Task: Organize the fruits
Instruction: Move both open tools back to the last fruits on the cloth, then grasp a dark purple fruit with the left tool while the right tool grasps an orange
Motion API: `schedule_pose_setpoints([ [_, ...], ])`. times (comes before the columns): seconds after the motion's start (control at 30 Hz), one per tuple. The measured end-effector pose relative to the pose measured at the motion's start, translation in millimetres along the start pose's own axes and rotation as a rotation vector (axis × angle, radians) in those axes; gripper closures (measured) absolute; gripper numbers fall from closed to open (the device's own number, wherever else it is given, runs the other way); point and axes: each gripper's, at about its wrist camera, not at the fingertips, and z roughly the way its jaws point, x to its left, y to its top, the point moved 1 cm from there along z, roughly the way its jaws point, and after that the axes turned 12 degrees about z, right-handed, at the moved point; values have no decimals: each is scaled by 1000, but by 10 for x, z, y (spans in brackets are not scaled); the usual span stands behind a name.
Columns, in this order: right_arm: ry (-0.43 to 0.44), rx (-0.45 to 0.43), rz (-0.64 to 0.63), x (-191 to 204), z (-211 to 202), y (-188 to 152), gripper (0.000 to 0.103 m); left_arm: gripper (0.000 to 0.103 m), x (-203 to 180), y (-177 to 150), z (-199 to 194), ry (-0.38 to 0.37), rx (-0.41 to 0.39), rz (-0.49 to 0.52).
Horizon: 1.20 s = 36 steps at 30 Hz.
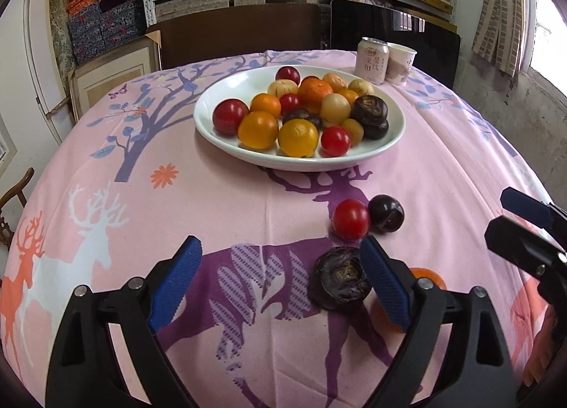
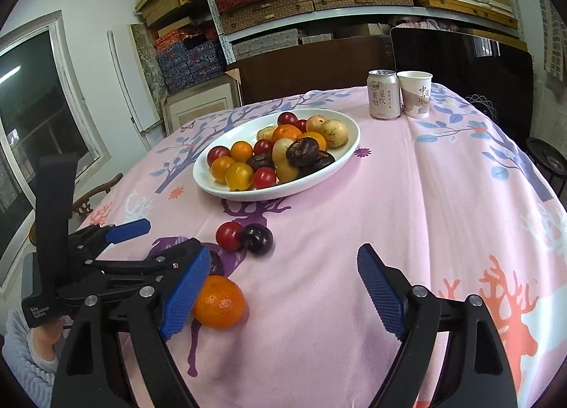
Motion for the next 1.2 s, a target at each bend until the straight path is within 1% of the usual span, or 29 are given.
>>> schedule_pose_setpoints([
  [0.1, -2, 10, 13, -23, 27, 11, 17, 15, -29, 3, 82, -42, 24, 7],
  [0.23, -4, 18, 13, -27, 44, 3, 17, 13, -59, 5, 151, -58, 41, 20],
  [0.3, -6, 22, 10, -23, 52, -3, 17, 8, -29, -9, 170, -66, 51, 6],
  [0.37, -7, 29, 7, -20, 63, -12, 17, 7, 27, -28, 168, -77, 54, -11],
  [0.4, -6, 31, 7, -25, 67, -8, 17, 7, 61, -44, 159, -67, 59, -12],
  [0.5, -1, 33, 24, -59, 62, 3, 17, 7, 210, -126, 64, 22, 58, -30],
  [0.6, 20, 29, 44, -76, 35, 21, 17, 7, 335, -244, -59, 21, 40, -72],
  [0.67, 31, 26, 39, -55, 19, 17, 17, 8, 342, -302, -99, 61, 42, -68],
  [0.77, 34, 29, 15, -5, 22, -9, 17, 8, 273, -321, -88, 46, 45, -39],
  [0.87, 34, 38, -19, 61, 31, -44, 17, 8, 194, -308, -98, 60, 34, 7],
  [1.03, 30, 48, -56, 128, 47, -90, 17, 8, 149, -259, -61, 50, 22, 30],
  [1.07, 29, 51, -57, 131, 51, -94, 17, 11, 136, -244, -35, 47, 26, 37],
  [1.1, 27, 54, -56, 130, 55, -103, 17, 17, 123, -230, 0, 35, 35, 44],
  [1.13, 27, 57, -54, 126, 63, -103, 17, 19, 109, -222, 24, 15, 41, 48],
  [1.17, 27, 62, -51, 124, 71, -107, 17, 24, 96, -213, 49, -7, 46, 50],
  [1.2, 27, 67, -52, 126, 80, -111, 17, 33, 77, -205, 74, -23, 52, 55],
])
